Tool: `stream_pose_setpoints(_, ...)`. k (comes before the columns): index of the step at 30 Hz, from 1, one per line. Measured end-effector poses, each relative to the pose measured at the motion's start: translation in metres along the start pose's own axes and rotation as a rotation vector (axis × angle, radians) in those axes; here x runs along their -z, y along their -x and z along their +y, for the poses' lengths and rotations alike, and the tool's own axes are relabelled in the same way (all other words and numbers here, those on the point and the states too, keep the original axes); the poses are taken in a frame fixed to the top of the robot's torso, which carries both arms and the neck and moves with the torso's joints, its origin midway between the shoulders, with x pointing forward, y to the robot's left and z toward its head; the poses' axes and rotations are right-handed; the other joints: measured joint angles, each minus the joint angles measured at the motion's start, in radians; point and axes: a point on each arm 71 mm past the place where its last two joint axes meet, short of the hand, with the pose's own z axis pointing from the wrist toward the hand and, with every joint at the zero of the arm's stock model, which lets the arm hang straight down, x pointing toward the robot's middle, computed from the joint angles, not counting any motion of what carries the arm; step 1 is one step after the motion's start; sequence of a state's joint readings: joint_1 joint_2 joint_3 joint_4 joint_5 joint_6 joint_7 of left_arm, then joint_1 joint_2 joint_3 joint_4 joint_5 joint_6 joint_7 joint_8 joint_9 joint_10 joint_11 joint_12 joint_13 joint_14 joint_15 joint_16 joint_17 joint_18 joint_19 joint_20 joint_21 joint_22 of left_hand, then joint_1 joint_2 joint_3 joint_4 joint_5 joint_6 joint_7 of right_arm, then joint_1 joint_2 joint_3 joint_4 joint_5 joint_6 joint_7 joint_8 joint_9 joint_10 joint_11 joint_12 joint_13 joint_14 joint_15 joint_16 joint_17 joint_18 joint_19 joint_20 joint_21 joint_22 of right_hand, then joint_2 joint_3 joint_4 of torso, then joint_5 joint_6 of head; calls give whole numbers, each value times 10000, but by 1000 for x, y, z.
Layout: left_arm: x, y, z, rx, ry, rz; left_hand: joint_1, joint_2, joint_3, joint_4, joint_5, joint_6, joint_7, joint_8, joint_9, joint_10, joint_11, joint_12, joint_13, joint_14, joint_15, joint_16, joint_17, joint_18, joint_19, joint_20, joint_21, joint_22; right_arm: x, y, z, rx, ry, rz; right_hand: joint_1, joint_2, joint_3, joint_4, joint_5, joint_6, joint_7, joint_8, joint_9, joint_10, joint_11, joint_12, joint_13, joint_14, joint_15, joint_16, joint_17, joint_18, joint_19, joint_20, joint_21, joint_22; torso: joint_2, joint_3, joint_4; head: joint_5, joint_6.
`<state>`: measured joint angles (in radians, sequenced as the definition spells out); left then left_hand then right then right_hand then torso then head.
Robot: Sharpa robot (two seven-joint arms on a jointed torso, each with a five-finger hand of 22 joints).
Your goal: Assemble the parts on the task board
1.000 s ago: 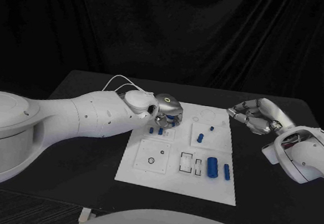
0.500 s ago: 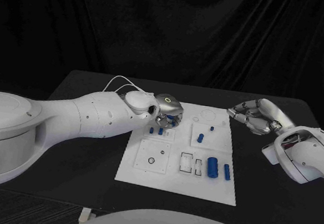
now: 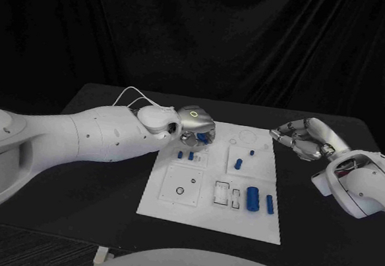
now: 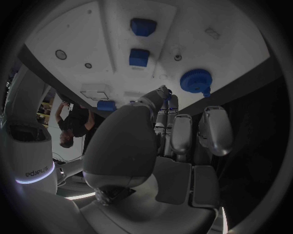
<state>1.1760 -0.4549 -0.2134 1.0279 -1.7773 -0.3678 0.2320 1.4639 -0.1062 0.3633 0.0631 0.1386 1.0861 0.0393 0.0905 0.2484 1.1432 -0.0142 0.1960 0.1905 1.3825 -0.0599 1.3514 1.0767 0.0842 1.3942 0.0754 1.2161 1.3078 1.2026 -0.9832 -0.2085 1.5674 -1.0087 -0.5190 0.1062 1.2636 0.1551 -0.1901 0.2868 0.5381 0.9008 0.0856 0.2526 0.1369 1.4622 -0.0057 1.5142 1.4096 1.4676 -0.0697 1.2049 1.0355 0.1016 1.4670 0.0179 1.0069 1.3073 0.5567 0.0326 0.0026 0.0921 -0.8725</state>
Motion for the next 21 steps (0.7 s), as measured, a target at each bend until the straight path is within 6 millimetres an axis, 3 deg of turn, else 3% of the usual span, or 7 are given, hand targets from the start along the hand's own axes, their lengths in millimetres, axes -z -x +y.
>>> stream_pose_setpoints(2,3,13,3,-131,-52,-274,5,5,0,0,-171,-38,-38,-14,-13,0,0,0,-2,26,-26,0,-43,0,0,0,-21,0,0,-1,0,-5,-2,28,0,0,0,0,0,0,0,0,0,0,0,0,2,5,6,0,0,0,0,0,0,0,-3,0,1,8,0)
stream_pose_setpoints(4,7,24,7,-241,-77,-460,58,57,56,-1,-653,-89,-19,-120,-53,0,0,-104,-2,26,-26,0,-130,0,0,0,-118,0,0,-1,0,-11,-2,56,-1,-1,0,0,0,0,0,0,0,-1,0,0,5,6,6,0,5,1,0,0,0,2,-9,0,4,24,0)
stream_pose_setpoints(6,12,34,11,-336,-52,-585,53,61,87,28,-834,-161,-91,-163,-89,-59,-59,-115,-3,26,-26,-43,-189,1,0,0,-176,-1,-1,-2,0,-19,0,88,-1,-1,0,0,0,0,0,0,0,-1,1,0,6,6,6,0,12,0,0,0,0,8,-12,0,7,46,0)
stream_pose_setpoints(14,23,39,21,-369,94,-419,18,98,114,64,-834,-214,-72,-191,-115,-112,-34,-161,-5,25,-26,-79,-262,0,0,0,-214,-1,-1,-5,-1,-41,-17,179,-2,-2,0,0,0,0,0,0,1,-17,16,0,13,6,6,0,46,0,0,0,0,8,-19,0,7,91,0)
stream_pose_setpoints(21,27,28,23,-224,207,-21,16,96,64,134,-834,-214,-72,-191,-114,-113,-33,-197,-9,25,-25,-79,-298,-1,0,0,-255,-2,-1,-7,-1,-57,-19,238,-3,-3,0,0,-1,0,0,0,1,-18,17,1,15,6,6,0,45,0,0,0,0,6,-16,4,0,79,0)
